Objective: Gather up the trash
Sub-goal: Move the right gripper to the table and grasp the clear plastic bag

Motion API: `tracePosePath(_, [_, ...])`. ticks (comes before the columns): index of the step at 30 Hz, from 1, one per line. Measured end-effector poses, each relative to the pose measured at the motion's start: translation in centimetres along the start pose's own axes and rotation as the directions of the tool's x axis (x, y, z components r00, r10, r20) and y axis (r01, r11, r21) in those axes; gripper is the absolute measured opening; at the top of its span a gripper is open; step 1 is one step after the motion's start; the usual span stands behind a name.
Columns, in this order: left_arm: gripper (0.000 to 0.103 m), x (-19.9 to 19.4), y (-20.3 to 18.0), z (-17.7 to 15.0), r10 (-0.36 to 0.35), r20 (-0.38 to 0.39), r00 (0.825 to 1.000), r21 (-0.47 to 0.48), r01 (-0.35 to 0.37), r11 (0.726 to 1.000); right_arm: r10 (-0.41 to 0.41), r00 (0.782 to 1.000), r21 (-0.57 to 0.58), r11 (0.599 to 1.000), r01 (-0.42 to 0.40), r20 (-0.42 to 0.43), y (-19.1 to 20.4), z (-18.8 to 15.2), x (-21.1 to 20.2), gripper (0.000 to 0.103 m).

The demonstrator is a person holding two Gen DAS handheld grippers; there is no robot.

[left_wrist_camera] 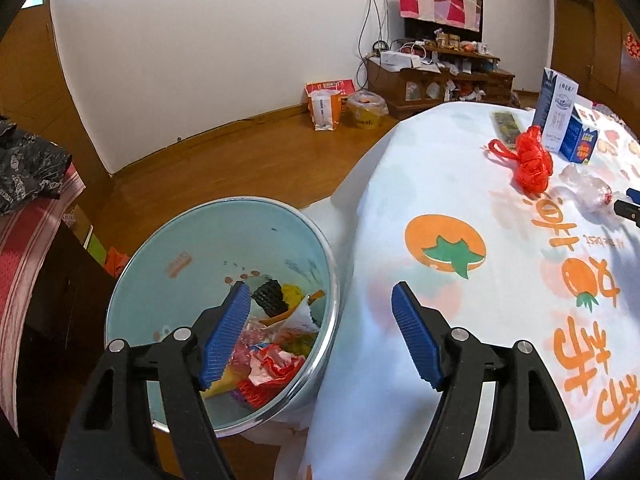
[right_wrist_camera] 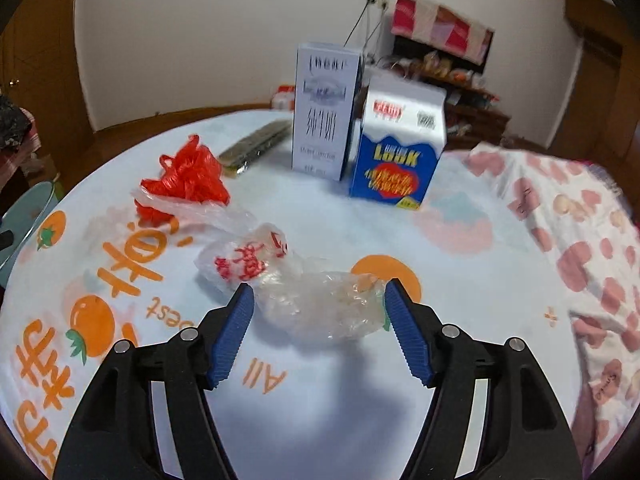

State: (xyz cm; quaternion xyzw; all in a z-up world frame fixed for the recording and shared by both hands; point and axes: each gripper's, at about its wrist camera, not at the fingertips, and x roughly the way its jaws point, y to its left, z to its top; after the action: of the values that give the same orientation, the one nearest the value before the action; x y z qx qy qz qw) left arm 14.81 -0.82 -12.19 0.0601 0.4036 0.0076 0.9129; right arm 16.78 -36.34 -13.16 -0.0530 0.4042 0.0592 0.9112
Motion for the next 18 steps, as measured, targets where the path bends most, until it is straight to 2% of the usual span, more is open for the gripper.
tracePosePath(4, [0.072, 0.4, -0.1, 0.6, 0.014, -0.009, 1.0, 0.006, -0.014, 1.0, 0.074, 0.996, -0.054, 0.996, -0.076, -0.04, 0.8, -0.2, 0.8, 0.067])
tracePosePath(5, [0.072, 0.5, 0.0, 0.8, 0.017, -0.01, 1.0, 0.007, -0.017, 1.0, 0.078, 0.996, -0.079, 0.993, -0.082, -0.052, 1.3, -0.4, 1.0, 0.06])
tracePosePath(6, [0.072, 0.4, 0.1, 0.8, 0.018, -0.01, 1.0, 0.008, -0.017, 1.0, 0.078, 0.995, -0.089, 0.993, -0.083, -0.058, 1.5, -0.4, 1.1, 0.042])
tracePosePath(7, [0.072, 0.4, 0.1, 0.9, 0.018, -0.01, 1.0, 0.009, -0.018, 1.0, 0.093, 0.993, -0.09, 0.991, -0.099, -0.073, 1.7, -0.6, 1.3, 0.037])
tracePosePath(14, [0.074, -0.3, -0.9, 2.2, -0.001, 0.0, 1.0, 0.03, 0.001, 1.0, 0.145, 0.989, -0.031, 0.989, -0.146, -0.032, 1.7, -1.4, -0.9, 0.022])
tracePosePath(18, [0.075, -1.1, -2.4, 3.1, -0.026, 0.016, 1.0, 0.047, 0.026, 0.999, 0.124, 0.992, 0.007, 0.992, -0.124, -0.03, 2.0, -2.5, -3.0, 0.019])
